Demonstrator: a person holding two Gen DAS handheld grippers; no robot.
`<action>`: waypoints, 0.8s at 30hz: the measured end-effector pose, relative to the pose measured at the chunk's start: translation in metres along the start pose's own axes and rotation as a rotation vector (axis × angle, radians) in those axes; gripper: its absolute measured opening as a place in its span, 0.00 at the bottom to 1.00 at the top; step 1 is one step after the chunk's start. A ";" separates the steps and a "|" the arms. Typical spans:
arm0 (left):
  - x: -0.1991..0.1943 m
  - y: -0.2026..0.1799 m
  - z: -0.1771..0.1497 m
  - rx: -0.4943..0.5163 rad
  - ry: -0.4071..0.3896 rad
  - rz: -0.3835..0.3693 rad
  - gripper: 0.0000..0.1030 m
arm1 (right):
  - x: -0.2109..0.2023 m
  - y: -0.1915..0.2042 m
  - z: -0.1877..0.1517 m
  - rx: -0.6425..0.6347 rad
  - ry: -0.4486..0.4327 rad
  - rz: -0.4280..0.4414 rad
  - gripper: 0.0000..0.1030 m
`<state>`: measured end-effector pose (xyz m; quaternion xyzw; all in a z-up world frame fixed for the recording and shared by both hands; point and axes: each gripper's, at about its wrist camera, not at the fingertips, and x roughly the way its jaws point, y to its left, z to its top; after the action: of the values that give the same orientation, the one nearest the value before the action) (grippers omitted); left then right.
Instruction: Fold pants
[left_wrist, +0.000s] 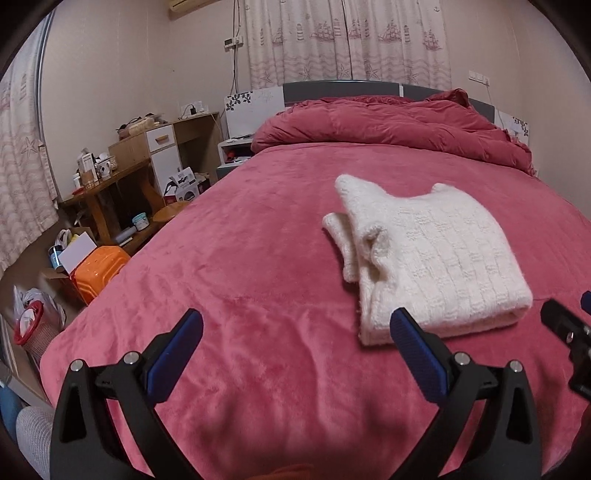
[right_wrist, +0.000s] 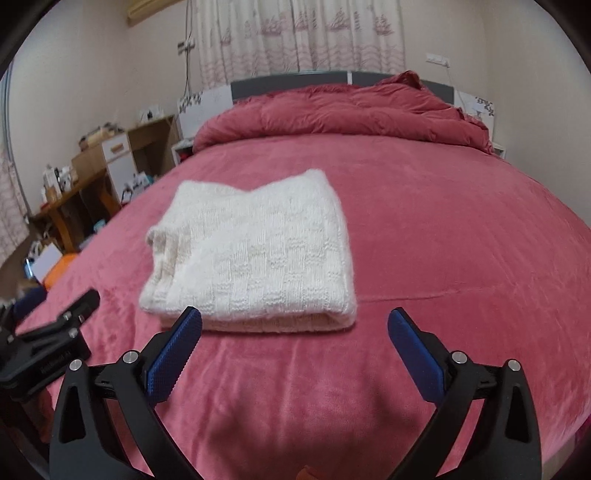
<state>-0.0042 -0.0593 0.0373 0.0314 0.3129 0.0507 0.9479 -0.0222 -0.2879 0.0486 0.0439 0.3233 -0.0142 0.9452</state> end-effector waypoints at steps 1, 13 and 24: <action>-0.004 -0.002 -0.002 0.004 0.003 -0.008 0.98 | -0.001 -0.001 0.000 0.004 -0.004 0.003 0.97; -0.004 -0.006 0.000 -0.028 0.058 -0.026 0.98 | 0.006 0.006 0.000 -0.046 0.010 -0.018 0.97; -0.004 -0.008 -0.004 -0.031 0.090 -0.050 0.98 | 0.004 0.007 -0.001 -0.037 0.006 -0.016 0.97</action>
<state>-0.0085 -0.0678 0.0359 0.0065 0.3553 0.0331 0.9341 -0.0191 -0.2806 0.0457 0.0238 0.3268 -0.0154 0.9447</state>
